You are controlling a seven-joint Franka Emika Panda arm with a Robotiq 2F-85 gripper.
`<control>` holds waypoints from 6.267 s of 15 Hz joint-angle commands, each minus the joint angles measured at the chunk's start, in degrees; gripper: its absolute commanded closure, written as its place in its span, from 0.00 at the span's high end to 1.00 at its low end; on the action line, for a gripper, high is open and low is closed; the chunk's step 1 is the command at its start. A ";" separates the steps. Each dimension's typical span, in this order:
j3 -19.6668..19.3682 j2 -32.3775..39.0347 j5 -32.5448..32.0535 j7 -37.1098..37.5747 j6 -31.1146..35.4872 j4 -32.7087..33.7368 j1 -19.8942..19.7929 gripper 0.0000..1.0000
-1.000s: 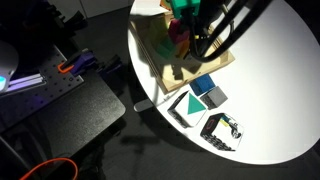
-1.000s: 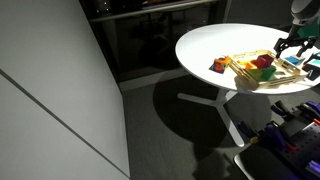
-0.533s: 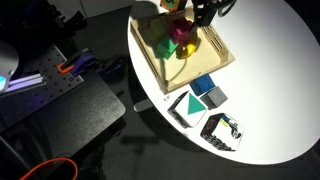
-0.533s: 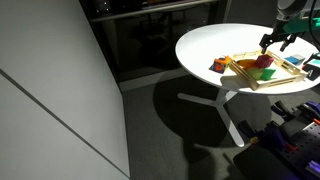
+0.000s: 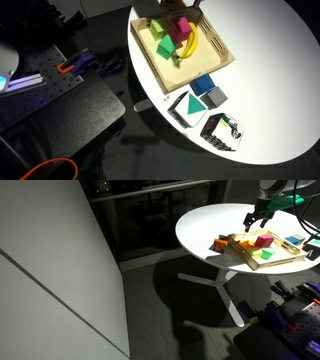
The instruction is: Pick up the pink block and put it on top of both the green and orange blocks, pick up the block with the number six on it and put it on the pink block
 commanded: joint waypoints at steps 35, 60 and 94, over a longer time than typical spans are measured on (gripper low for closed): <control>9.44 13.54 2.83 -17.31 1.51 14.68 -1.31 1.00; 12.02 20.88 4.38 -16.93 -9.05 23.72 -1.26 1.00; 6.74 -2.63 3.55 -15.07 -12.76 6.76 -1.18 0.11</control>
